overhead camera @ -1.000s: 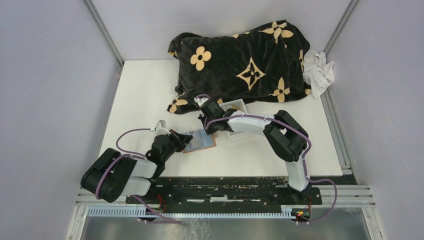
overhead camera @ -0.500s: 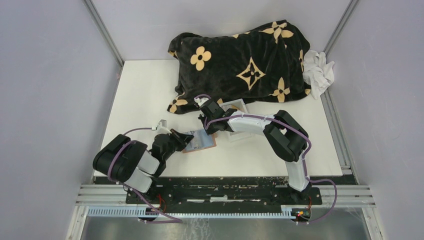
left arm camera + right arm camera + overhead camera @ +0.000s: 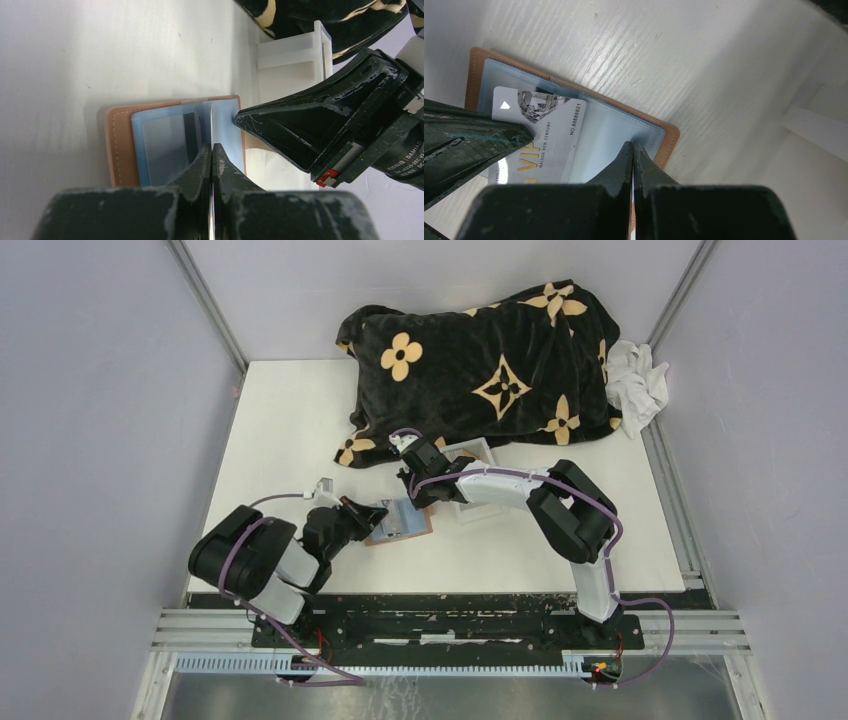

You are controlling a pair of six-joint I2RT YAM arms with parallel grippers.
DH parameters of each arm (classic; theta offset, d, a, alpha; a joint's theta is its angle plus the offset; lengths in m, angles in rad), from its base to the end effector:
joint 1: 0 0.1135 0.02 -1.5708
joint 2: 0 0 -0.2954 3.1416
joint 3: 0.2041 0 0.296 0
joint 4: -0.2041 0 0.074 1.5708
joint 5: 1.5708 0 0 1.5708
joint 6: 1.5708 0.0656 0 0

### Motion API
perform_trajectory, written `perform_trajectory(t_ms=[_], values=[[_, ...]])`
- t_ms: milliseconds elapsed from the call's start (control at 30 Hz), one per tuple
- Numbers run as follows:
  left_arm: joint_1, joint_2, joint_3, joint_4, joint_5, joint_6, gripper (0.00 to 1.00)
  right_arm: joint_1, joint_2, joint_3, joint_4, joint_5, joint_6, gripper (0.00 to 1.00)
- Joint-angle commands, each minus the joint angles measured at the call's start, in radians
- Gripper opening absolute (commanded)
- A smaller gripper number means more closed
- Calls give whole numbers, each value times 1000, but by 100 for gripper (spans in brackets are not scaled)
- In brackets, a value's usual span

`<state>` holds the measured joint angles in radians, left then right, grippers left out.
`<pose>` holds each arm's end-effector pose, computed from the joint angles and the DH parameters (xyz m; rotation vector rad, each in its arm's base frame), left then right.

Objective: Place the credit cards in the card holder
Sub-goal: Insert the credit card into the card holder.

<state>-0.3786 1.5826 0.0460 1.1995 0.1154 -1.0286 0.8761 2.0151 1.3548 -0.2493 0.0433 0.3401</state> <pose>0.2060 -0.0901 0.0752 -0.5752 1.9701 -1.0312 0.3212 0.3811 0.1397 -0.6539 2.4524 0.4525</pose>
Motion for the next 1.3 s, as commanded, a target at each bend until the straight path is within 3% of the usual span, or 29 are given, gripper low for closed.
perform_trajectory(t_ms=[0,1267], values=[[7,-60,12,-67,2,70,3,-1,11,-8,23,-12,-1,1],[-54,150,34,98,11,-17,3,-1,5,-18,31,-25,12,1]])
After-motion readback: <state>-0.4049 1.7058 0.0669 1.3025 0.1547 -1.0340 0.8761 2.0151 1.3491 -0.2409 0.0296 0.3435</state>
